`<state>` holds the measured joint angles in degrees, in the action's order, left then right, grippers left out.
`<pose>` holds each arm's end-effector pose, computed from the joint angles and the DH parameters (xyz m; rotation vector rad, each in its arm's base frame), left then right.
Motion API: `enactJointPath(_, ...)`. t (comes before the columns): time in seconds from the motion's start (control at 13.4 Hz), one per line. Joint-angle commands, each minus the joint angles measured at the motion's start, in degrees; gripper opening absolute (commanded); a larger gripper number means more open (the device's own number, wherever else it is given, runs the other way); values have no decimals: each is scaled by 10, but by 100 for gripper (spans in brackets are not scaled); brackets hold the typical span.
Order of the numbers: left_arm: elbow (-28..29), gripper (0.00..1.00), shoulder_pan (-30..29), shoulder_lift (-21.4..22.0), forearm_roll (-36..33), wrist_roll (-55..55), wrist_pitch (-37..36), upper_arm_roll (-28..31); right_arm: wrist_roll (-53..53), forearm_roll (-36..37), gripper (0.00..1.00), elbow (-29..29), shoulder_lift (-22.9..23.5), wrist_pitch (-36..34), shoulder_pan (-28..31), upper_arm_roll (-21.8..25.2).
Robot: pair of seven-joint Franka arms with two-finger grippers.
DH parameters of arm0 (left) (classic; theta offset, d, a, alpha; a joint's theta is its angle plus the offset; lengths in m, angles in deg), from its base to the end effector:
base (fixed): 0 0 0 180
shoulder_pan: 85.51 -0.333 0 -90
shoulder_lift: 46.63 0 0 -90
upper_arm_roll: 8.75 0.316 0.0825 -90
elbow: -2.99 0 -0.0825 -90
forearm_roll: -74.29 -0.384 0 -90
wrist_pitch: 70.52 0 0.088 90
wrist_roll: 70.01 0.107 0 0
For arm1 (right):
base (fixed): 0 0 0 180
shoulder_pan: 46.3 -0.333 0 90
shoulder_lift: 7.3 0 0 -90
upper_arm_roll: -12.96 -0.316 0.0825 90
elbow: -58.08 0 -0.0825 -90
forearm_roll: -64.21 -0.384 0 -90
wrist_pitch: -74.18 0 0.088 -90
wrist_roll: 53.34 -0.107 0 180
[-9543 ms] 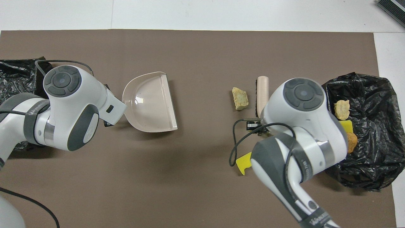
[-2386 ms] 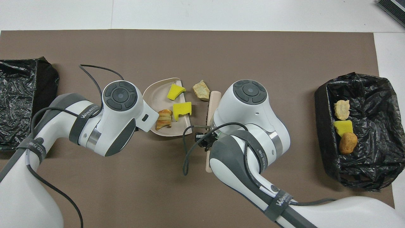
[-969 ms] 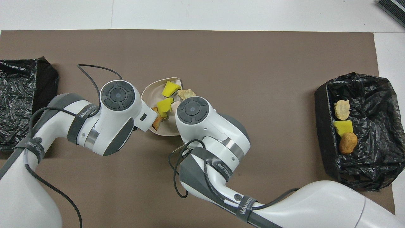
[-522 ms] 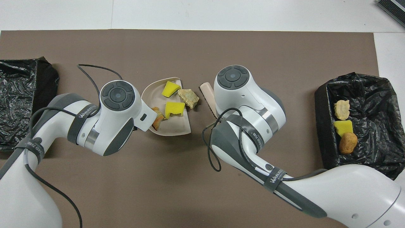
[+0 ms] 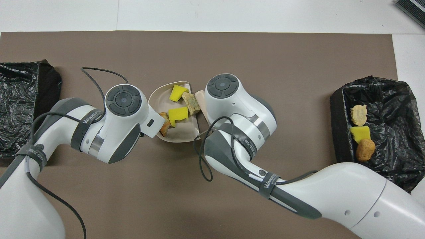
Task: Sweep and dump trash in bin
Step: 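Push the last pieces into the dustpan with the brush in the right gripper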
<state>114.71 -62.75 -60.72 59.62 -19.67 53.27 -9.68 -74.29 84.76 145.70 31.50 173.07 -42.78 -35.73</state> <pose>0.5551 -0.2321 0.3526 -2.2169 1.9411 0.1203 0.5444 0.3739 0.3412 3.0221 0.7271 -0.4533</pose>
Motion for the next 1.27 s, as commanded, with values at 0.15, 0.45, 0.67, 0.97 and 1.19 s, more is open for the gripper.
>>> enactJointPath(0.15,17,0,-4,10,-9,10,19,-2,-71,1,0,26,3,20,3,-54)
enactJointPath(0.45,17,0,-10,7,-9,65,47,-3,-71,-4,0,17,-7,-27,40,-83)
enactJointPath(0.67,17,0,-7,7,-9,69,48,-2,-69,-7,0,18,-14,-46,80,-95)
enactJointPath(0.97,17,0,8,10,-9,58,24,-2,-69,7,0,25,-1,-3,98,-48)
enactJointPath(1.19,17,0,29,13,-8,36,0,-2,-115,8,0,26,27,41,72,-48)
